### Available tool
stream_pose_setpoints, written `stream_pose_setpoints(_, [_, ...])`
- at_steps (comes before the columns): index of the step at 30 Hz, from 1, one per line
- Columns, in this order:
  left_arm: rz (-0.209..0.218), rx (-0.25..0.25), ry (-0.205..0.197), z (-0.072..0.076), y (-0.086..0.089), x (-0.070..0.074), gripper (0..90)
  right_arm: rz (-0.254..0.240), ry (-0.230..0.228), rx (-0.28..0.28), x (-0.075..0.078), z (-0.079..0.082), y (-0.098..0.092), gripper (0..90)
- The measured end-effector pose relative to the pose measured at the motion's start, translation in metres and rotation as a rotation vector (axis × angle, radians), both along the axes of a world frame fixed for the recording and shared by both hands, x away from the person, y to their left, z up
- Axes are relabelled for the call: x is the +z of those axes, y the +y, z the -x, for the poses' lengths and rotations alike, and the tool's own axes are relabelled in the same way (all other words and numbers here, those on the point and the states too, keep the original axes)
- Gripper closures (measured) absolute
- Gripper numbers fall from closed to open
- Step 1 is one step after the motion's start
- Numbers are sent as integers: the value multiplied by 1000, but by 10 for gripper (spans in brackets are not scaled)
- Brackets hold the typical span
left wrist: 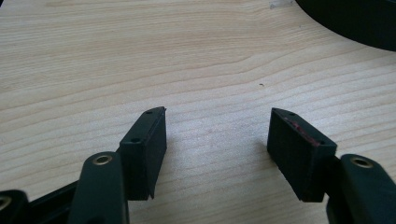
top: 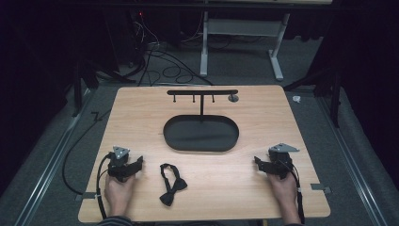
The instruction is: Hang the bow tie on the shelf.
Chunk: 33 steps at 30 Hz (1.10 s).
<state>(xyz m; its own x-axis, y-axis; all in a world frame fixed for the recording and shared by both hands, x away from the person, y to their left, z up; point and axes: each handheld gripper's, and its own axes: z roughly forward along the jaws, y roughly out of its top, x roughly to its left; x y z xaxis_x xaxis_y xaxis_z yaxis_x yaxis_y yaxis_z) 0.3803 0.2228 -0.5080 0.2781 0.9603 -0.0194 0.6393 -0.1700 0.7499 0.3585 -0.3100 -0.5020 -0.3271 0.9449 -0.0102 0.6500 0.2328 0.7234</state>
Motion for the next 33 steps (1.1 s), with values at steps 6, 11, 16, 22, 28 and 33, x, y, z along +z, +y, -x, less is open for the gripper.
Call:
stream_pose_setpoints(6, [0, -4, 0, 0, 0, 0, 369, 1, 0, 2, 0, 0, 0, 320])
stream_pose_setpoints(11, [-4, -8, 2, 1, 0, 0, 362, 1, 0, 2, 0, 0, 0, 320])
stream_pose_setpoints(16, [-1, 5, 2, 3, -2, 0, 372, 1, -1, 3, 0, 0, 0, 320])
stream_pose_setpoints(22, [0, 21, 1, 3, -4, 0, 373, 1, -1, 3, 0, 0, 0, 319])
stream_pose_setpoints(28, [-16, 25, 3, 5, -7, 2, 413, 1, -1, 4, 0, 0, -1, 319])
stream_pose_setpoints(33, [16, 8, 19, 9, -13, 6, 431, 1, -1, 4, 0, 0, -1, 319])
